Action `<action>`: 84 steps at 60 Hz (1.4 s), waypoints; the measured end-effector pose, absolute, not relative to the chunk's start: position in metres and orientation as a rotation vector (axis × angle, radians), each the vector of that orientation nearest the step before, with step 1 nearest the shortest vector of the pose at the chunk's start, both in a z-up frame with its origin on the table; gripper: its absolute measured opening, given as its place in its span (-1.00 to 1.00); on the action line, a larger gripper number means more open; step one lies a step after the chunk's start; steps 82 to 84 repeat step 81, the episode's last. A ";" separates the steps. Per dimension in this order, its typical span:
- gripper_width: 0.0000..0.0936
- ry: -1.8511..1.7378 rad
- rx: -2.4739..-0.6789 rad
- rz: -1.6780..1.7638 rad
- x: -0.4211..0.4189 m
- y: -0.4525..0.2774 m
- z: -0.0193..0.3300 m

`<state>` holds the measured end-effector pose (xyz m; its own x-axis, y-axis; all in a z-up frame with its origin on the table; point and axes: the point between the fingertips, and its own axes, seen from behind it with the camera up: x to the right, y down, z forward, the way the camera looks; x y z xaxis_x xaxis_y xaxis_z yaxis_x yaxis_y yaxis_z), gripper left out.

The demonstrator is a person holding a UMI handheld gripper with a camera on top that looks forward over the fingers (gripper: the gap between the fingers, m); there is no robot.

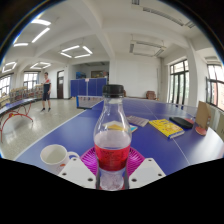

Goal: Pour water

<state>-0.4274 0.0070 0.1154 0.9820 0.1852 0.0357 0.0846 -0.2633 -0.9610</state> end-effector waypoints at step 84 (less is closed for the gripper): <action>0.82 -0.082 -2.079 -0.077 -0.380 -0.283 0.194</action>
